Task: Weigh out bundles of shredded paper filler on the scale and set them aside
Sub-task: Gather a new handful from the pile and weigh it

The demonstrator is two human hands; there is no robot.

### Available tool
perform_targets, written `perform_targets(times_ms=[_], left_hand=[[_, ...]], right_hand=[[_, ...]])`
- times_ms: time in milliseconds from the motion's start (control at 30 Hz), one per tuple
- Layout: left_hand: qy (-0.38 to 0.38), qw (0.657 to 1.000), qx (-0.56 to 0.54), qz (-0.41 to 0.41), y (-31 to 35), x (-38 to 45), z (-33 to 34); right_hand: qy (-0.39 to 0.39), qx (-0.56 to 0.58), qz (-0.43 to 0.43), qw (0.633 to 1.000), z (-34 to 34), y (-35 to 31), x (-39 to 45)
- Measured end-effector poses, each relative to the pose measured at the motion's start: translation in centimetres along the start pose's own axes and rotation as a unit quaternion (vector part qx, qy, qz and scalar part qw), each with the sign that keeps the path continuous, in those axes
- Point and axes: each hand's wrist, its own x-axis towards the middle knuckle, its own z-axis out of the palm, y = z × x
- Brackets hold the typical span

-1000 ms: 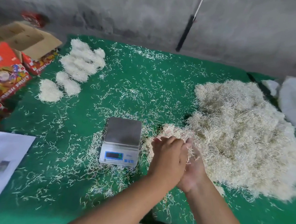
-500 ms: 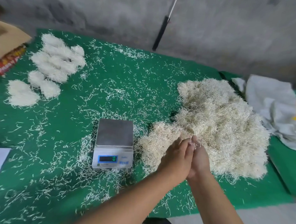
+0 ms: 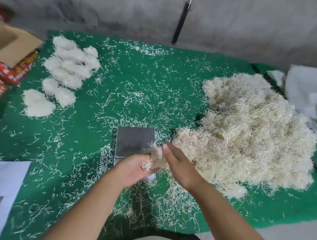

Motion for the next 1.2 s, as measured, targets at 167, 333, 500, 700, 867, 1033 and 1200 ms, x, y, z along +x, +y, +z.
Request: perform_targets(times_ms=[167,333,500,700,867,1033,1200], left_hand=[[0.233,0.959,0.083,0.141,2.9,2.4,-4.0],[0.288,0.873,0.298,0.256,5.7,5.9,-4.3],[0.239,0.821,0.460,0.241,6.0,7.8,-5.2],[0.336,0.809,0.399,0.269,5.0,1.1,-9.2],[0.409,0.801,0.362,0.244,1.9,-3.5,-11.8],[0.394,0.814,0.353,0.239,1.4,-4.2,-11.7],[0.387,0.814,0.349,0.256,1.3,-3.9,-11.2]], right_hand=[[0.015,-0.033,0.038,0.999,-1.3,4.5,0.5],[-0.020,-0.064,0.085,0.994,-2.4,8.9,-0.6],[-0.037,-0.089,0.111,0.989,-3.2,10.7,-1.0],[-0.030,-0.048,0.112,0.992,-4.8,11.7,0.6],[-0.025,-0.017,0.101,0.994,-4.5,11.4,2.4],[-0.026,-0.001,0.086,0.996,-3.4,10.2,3.8],[-0.031,0.011,0.082,0.996,-2.9,9.6,4.4]])
